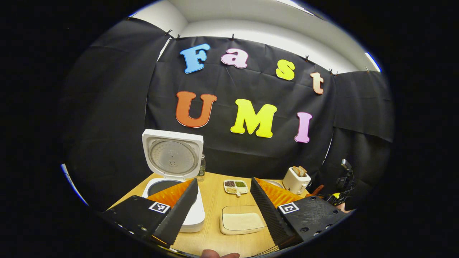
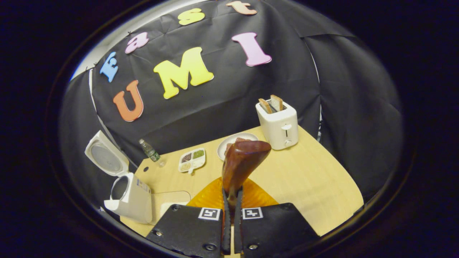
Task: Close the left gripper, press the button to open the rice cooker; take a wooden spoon from the chopstick holder with the right hand, scoop a spoonful of rice and pour it into the rice cooker, then put the wooden spoon back into the chopstick holder.
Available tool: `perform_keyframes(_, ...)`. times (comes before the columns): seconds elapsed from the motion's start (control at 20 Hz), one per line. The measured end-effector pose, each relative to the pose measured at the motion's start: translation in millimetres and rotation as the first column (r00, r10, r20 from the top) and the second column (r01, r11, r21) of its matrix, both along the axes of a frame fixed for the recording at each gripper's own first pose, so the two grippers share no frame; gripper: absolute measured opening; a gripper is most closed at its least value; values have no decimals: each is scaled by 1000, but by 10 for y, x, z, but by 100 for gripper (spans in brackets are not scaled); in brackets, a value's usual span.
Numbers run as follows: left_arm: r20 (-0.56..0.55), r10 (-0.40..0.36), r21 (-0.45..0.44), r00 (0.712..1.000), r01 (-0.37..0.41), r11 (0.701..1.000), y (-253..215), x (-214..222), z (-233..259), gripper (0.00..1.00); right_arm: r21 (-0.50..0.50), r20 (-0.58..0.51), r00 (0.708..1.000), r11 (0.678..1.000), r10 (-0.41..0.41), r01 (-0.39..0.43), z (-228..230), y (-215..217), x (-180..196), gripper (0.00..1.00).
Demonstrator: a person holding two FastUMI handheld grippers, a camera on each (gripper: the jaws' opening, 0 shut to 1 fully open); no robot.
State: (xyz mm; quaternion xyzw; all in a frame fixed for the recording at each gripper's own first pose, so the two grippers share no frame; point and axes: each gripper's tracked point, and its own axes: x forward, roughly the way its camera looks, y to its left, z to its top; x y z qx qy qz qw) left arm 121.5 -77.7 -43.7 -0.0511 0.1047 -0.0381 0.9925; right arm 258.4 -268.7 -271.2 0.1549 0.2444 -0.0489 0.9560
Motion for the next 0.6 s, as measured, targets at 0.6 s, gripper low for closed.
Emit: perform_keyframes(0.6,-58,47,74,997,-42,996,-96,-106,-79,94,15,-36,999,1000,-8,9,-673,-22,236,11)
